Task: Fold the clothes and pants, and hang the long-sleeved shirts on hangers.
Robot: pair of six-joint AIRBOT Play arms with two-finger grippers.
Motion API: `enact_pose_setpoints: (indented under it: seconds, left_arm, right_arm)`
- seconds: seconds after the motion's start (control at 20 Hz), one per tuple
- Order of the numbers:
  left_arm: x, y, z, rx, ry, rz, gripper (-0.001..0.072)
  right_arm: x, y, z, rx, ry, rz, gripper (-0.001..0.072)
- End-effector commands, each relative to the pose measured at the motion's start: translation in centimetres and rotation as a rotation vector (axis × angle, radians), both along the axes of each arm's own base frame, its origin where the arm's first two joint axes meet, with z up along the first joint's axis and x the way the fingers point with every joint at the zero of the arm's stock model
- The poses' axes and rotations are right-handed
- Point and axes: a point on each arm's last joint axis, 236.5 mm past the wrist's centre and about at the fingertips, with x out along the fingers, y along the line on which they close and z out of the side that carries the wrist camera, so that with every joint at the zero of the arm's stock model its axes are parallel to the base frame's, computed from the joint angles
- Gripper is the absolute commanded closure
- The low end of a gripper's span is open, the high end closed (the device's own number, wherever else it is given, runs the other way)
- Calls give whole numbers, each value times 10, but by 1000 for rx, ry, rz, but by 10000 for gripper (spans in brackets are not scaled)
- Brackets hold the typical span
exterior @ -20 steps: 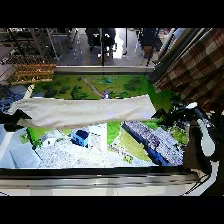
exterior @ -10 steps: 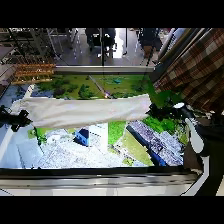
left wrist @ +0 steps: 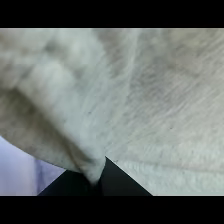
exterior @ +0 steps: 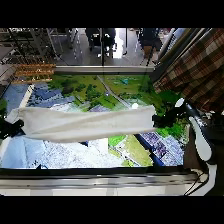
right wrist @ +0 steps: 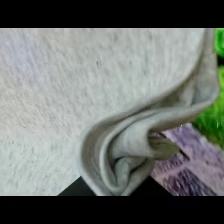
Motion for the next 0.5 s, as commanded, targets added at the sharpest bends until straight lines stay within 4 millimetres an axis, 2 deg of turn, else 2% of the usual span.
enact_pose_setpoints:
  seconds: [0.0,0.1,0.15,0.2,0.25,0.3,0.35,0.4,0.45]
  left_arm:
    - [-87,13,-3,97,194,-76,675]
    - [-131,15,-10,123,250,-78,674]
    - [-152,21,-11,154,288,-83,673]
    - [-166,28,-9,182,314,-83,674]
    - [-172,33,-5,195,315,-69,672]
    - [-169,36,1,201,295,-43,618]
    - [-160,35,9,199,250,-12,417]
    - [-148,36,21,199,202,5,132]
    - [-136,35,34,198,157,31,6]
  right_arm:
    - [-98,-2,2,-54,149,85,680]
    - [-153,12,3,-30,191,81,680]
    - [-174,25,7,10,207,82,681]
    - [-191,34,11,47,199,123,642]
    - [-197,33,14,42,176,154,436]
    - [-194,23,20,0,142,169,184]
    - [-186,6,27,-59,99,166,129]
    - [-171,-17,36,-129,31,145,130]
    - [-155,-37,44,-168,-36,102,139]
